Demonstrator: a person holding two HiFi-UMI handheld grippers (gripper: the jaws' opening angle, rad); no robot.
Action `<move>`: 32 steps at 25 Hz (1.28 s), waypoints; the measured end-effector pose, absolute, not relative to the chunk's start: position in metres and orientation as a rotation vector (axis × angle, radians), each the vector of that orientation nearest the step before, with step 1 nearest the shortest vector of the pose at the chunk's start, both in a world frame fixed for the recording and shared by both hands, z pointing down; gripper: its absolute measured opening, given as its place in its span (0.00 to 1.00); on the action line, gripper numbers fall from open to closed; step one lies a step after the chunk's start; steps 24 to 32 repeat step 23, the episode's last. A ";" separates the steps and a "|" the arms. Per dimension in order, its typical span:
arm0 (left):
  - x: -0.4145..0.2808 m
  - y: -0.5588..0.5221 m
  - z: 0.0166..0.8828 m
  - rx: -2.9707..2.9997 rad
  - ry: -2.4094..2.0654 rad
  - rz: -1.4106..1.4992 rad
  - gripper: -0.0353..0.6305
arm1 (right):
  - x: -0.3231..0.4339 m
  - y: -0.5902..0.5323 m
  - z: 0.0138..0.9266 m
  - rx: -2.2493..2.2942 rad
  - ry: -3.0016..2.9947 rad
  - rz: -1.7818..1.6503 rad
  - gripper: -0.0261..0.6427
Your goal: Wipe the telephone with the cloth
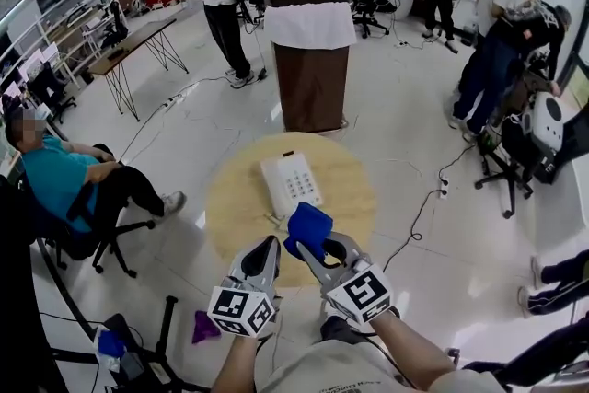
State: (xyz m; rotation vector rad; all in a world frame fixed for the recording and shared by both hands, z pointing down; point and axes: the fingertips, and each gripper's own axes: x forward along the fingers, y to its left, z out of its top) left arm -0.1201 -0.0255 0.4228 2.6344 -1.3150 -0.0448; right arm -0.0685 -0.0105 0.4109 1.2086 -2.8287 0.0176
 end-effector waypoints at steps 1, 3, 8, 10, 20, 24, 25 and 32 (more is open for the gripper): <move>-0.119 -0.021 0.421 2.638 -1.316 -0.047 0.05 | -0.068 -0.006 0.411 1.214 -2.823 0.018 0.13; -0.116 -0.011 0.416 2.648 -1.318 -0.053 0.05 | -0.066 0.003 0.413 1.224 -2.819 0.013 0.13; -0.114 0.013 0.416 2.674 -1.316 -0.050 0.05 | -0.067 0.024 0.415 1.246 -2.815 0.015 0.13; -0.115 0.021 0.416 2.678 -1.321 -0.041 0.05 | -0.068 0.031 0.414 1.257 -2.810 0.013 0.13; -0.113 0.052 0.416 2.690 -1.316 -0.049 0.05 | -0.071 0.058 0.414 1.277 -2.788 0.028 0.13; -0.114 0.061 0.416 2.697 -1.318 -0.047 0.05 | -0.072 0.065 0.418 1.275 -2.791 0.025 0.13; -0.114 0.061 0.416 2.697 -1.318 -0.047 0.05 | -0.072 0.065 0.418 1.275 -2.791 0.025 0.13; -0.114 0.061 0.416 2.697 -1.318 -0.047 0.05 | -0.072 0.065 0.418 1.275 -2.791 0.025 0.13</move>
